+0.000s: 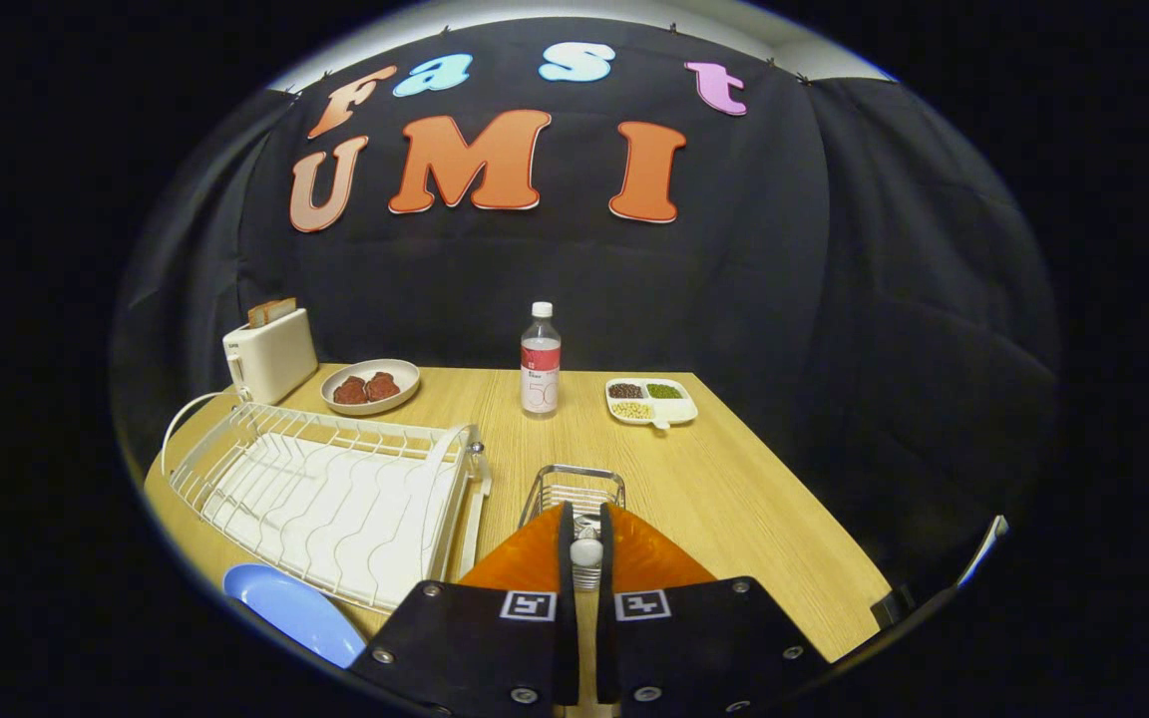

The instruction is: Take the plate from the dish rack, then take the spoon from the basket and place it into the plate.

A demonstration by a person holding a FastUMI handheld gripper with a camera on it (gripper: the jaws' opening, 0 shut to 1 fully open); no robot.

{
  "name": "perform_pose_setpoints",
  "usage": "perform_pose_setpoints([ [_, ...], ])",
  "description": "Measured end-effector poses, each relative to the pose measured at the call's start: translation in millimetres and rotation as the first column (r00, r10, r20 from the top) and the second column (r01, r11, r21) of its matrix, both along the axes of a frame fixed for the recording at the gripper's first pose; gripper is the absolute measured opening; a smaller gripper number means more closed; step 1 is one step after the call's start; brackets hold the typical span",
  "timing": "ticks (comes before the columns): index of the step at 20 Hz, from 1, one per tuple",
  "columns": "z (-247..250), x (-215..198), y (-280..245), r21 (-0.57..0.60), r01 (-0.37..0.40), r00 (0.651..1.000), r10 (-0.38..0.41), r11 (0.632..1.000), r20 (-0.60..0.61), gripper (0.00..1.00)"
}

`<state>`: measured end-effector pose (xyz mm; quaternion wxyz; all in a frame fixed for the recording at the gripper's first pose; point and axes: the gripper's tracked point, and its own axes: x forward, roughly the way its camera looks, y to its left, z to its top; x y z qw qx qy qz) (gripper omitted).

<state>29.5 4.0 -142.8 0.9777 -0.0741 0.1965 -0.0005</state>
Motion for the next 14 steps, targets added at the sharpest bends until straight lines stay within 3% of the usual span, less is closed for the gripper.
perform_pose_setpoints([
  [14,86,-107,75,0.032,-0.09,0.987,0.085,0.995,0.134,0.07],
])
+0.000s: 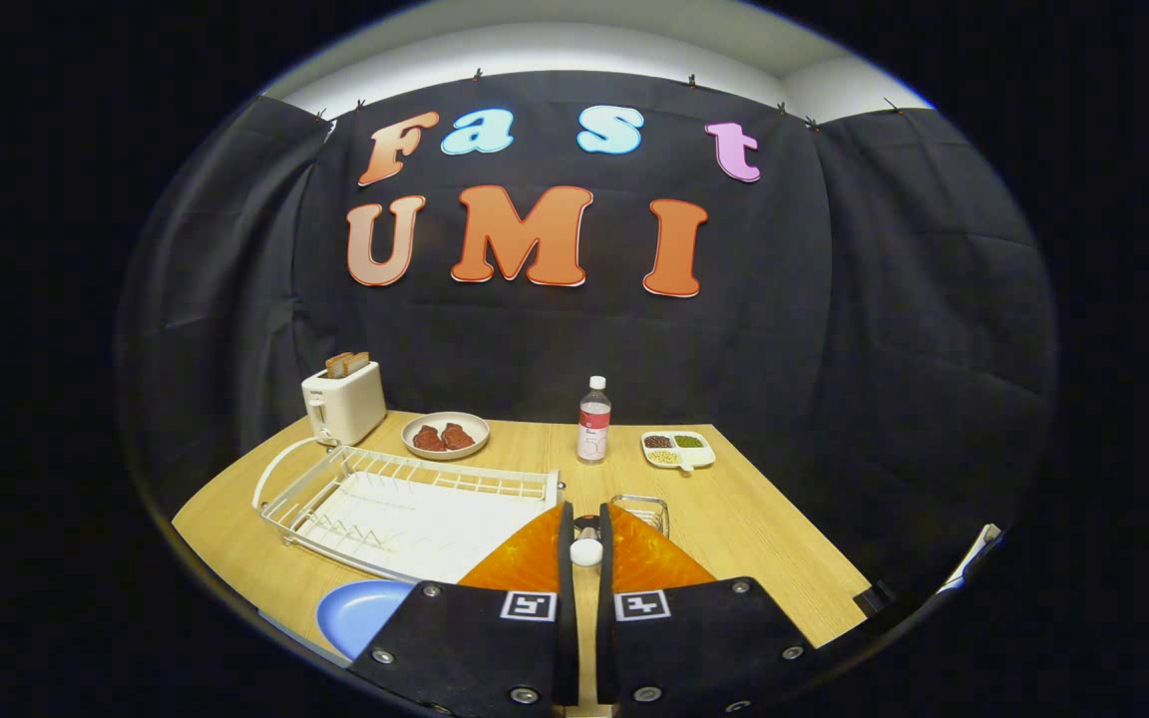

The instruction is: Take the plate from the dish rack, then take the spoon from the basket and place it into the plate.

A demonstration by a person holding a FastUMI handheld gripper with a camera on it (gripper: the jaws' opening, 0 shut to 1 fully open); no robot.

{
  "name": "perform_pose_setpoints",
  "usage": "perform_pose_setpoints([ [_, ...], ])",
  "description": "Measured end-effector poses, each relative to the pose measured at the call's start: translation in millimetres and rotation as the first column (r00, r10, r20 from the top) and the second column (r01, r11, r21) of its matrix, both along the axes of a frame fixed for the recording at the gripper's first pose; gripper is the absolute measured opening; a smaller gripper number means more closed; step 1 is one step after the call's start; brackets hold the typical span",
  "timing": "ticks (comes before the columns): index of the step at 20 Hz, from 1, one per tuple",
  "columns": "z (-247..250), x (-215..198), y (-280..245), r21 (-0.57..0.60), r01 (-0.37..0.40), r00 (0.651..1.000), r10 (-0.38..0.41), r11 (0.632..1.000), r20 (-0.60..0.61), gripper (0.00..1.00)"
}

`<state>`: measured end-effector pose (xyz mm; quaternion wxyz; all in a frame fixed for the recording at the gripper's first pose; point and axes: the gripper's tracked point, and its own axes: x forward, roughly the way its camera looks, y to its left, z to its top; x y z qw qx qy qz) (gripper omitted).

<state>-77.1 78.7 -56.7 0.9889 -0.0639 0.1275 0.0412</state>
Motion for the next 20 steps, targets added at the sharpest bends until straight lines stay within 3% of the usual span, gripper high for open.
perform_pose_setpoints([
  [6,7,-48,55,0.049,-0.126,0.992,0.127,0.991,-0.007,0.07],
  [12,-21,-84,112,0.072,-0.281,0.956,0.286,0.957,-0.064,0.07],
  [20,-90,-90,149,0.084,-0.368,0.906,0.377,0.926,-0.194,0.07],
])
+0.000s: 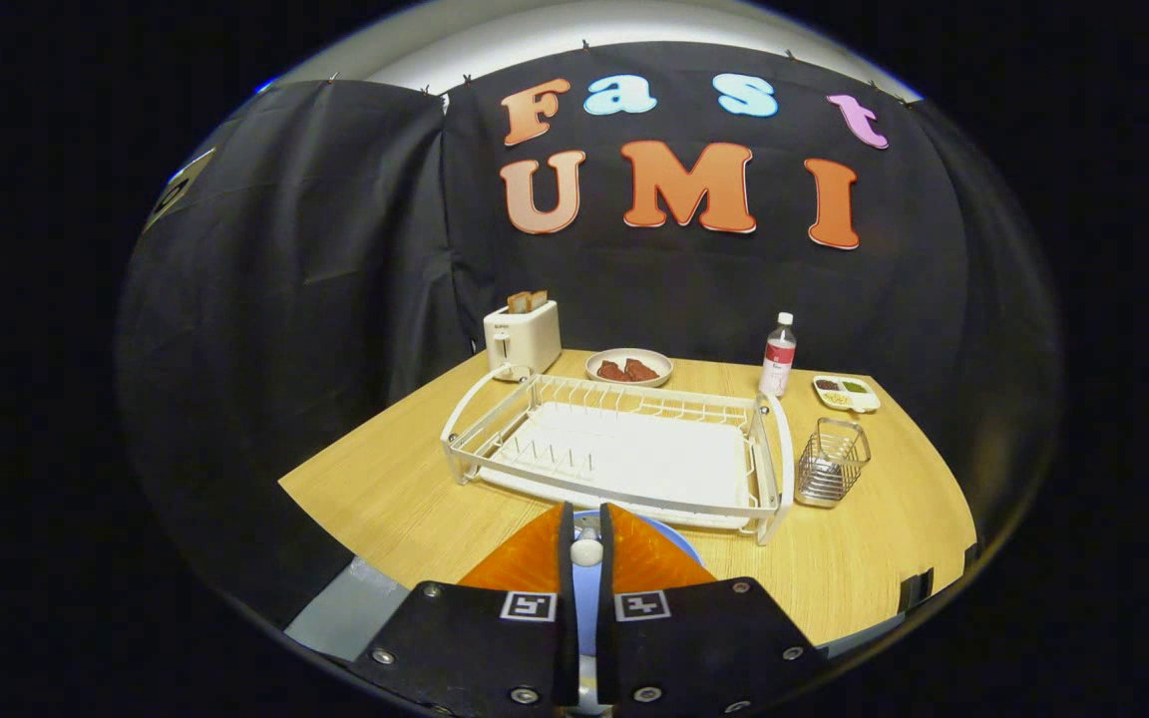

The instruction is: Take the plate from the dish rack, then take the spoon from the basket and place it into the plate.

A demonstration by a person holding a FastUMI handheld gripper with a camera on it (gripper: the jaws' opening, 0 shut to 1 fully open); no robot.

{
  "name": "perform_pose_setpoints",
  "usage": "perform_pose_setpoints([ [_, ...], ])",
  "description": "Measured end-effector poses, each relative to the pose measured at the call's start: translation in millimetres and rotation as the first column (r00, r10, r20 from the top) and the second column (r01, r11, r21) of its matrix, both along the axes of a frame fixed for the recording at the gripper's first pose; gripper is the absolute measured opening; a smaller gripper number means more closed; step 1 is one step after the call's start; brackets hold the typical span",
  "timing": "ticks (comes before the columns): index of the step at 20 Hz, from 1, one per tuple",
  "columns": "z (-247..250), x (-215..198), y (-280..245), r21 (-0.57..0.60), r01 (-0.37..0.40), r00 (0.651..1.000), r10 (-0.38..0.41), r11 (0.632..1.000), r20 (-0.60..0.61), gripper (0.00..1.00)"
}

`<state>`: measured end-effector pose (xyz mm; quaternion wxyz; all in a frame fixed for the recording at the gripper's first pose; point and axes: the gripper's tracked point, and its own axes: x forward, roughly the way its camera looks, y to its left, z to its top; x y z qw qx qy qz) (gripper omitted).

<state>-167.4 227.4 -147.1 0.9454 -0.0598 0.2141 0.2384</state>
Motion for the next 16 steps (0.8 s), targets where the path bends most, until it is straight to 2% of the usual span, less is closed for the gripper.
perform_pose_setpoints([
  [9,-49,13,12,-0.043,-0.046,0.997,0.043,0.998,-0.06,0.08],
  [16,-41,24,-10,-0.037,0.024,0.997,-0.027,0.999,-0.068,0.24],
])
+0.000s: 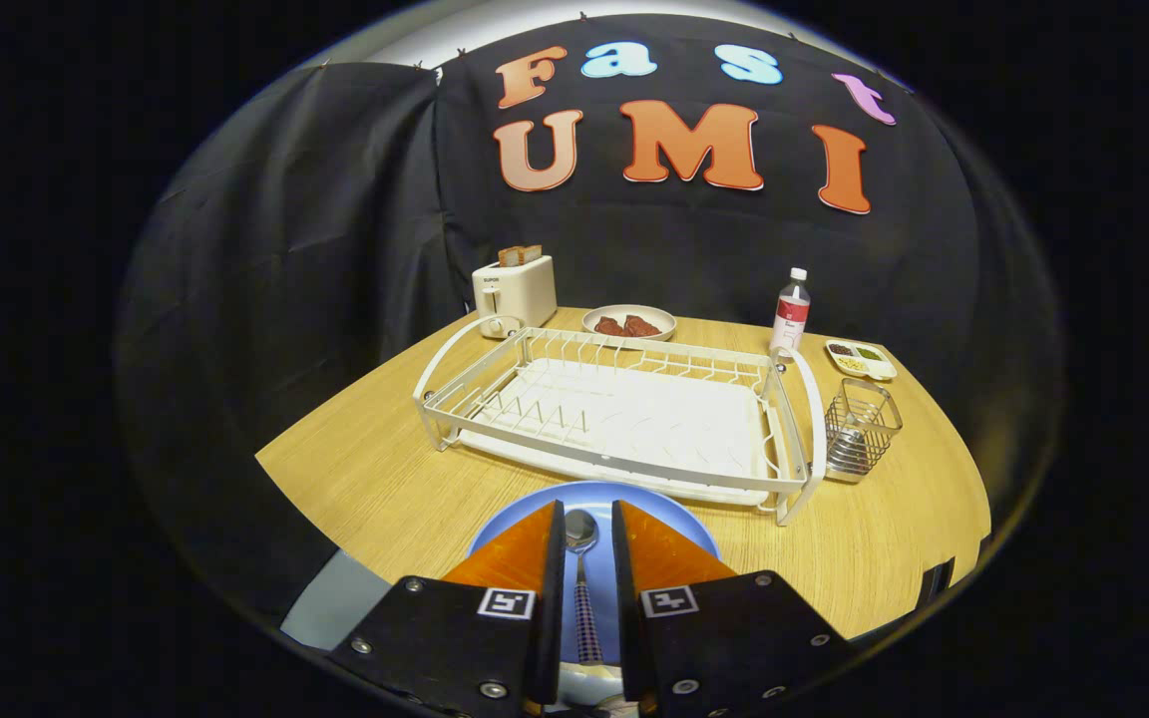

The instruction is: Take the plate from the dish rack, then take the spoon from the basket and place it into the plate.

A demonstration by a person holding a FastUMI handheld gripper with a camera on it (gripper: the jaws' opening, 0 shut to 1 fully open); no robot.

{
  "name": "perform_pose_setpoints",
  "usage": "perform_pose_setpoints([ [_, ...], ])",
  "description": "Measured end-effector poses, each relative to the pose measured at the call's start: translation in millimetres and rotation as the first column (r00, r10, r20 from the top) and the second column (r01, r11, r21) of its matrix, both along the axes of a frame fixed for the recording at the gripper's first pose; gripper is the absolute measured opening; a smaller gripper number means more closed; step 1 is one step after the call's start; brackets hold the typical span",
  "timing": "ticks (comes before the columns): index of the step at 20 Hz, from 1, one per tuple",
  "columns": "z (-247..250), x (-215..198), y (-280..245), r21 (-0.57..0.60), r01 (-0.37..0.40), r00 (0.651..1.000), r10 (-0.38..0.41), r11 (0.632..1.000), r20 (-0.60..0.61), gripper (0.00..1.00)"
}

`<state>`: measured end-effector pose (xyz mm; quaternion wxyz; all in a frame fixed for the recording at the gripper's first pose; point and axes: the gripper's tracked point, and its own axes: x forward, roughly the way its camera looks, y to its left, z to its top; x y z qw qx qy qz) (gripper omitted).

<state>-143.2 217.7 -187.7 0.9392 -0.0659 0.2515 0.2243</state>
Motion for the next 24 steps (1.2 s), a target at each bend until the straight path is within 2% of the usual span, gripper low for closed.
perform_pose_setpoints([
  [1,5,4,-6,0.007,0.017,1.0,-0.017,1.0,0.001,0.28],
  [2,10,7,-11,0.015,0.038,0.999,-0.039,0.999,0.005,0.4],
  [3,16,11,-18,0.026,0.06,0.998,-0.061,0.998,0.009,0.44],
  [4,24,15,-25,0.041,0.085,0.996,-0.086,0.996,0.013,0.55],
  [6,39,22,-39,0.077,0.132,0.991,-0.133,0.988,0.004,0.72],
  [7,50,27,-47,0.096,0.157,0.987,-0.159,0.983,0.009,0.74],
  [10,85,39,-76,0.116,0.226,0.969,-0.235,0.967,0.07,0.93],
  [12,108,46,-93,0.127,0.261,0.954,-0.275,0.957,0.115,0.98],
  [17,151,51,-131,0.139,0.328,0.918,-0.35,0.934,0.185,0.98],
  [24,180,54,-162,0.157,0.387,0.876,-0.415,0.909,0.245,0.98],
])
